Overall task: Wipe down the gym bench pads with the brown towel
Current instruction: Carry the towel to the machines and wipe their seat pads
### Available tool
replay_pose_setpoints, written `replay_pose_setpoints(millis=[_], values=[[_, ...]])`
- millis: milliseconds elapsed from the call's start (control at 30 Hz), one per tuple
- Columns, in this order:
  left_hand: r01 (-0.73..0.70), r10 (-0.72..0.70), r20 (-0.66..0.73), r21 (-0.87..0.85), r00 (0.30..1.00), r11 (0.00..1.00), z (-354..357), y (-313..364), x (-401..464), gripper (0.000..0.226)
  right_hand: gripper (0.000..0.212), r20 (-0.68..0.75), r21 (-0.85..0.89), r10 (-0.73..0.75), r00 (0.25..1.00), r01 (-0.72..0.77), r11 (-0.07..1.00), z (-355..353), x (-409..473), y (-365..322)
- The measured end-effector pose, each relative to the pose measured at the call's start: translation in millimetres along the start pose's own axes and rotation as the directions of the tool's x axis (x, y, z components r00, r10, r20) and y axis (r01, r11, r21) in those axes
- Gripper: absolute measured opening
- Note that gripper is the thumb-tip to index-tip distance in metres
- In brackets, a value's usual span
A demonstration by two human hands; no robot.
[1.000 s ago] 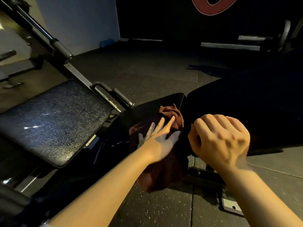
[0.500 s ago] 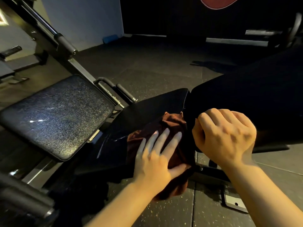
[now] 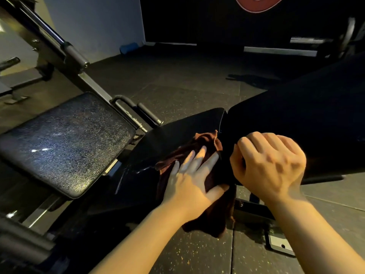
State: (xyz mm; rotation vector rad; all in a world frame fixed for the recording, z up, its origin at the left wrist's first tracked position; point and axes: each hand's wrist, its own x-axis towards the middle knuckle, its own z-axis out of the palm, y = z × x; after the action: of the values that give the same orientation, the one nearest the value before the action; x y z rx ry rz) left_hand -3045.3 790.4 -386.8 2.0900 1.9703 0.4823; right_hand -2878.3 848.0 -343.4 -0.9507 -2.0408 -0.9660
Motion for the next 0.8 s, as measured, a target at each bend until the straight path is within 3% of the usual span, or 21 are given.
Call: replay_pose_setpoints(millis=[133,267,367,467,600,733,800], values=[[-0.21,0.171,-0.36,-0.073,0.917,0.975,22,-24,-18,0.068,0.031,-0.003,0.002,-0.008,1.0,0.008,1.0,0,0,1],[-0.267,0.266,-0.489,0.07,0.831,0.961,38,-59,-33,0.065,0.032,-0.005,-0.009,0.004,1.0,-0.004,1.0,-1,0,1],[-0.208,0.243,-0.494,0.124,0.835,0.97,42,-81,-43,0.061,0.032,-0.017,-0.005,0.005,1.0,-0.005,1.0,-1,-1,0],[-0.126,0.113,-0.445,0.002,0.889,0.992,41,-69,-48,0.061,0.031,-0.019,0.004,0.004,1.0,-0.004,1.0,-1,0,0],[0.003,-0.037,-0.203,-0.162,0.978,0.987,19,-24,-35,0.07,0.03,-0.033,0.011,0.021,0.999,-0.02,1.0,0,1,-3],[-0.007,0.011,-0.128,0.033,0.992,0.999,1,13,-10,0.066,0.029,-0.015,0.019,0.016,1.0,-0.016,1.0,-1,3,-2],[-0.018,0.051,-0.266,0.125,0.963,0.992,4,16,-7,0.073,0.03,-0.014,0.02,0.025,1.0,-0.025,1.0,-2,4,-2]])
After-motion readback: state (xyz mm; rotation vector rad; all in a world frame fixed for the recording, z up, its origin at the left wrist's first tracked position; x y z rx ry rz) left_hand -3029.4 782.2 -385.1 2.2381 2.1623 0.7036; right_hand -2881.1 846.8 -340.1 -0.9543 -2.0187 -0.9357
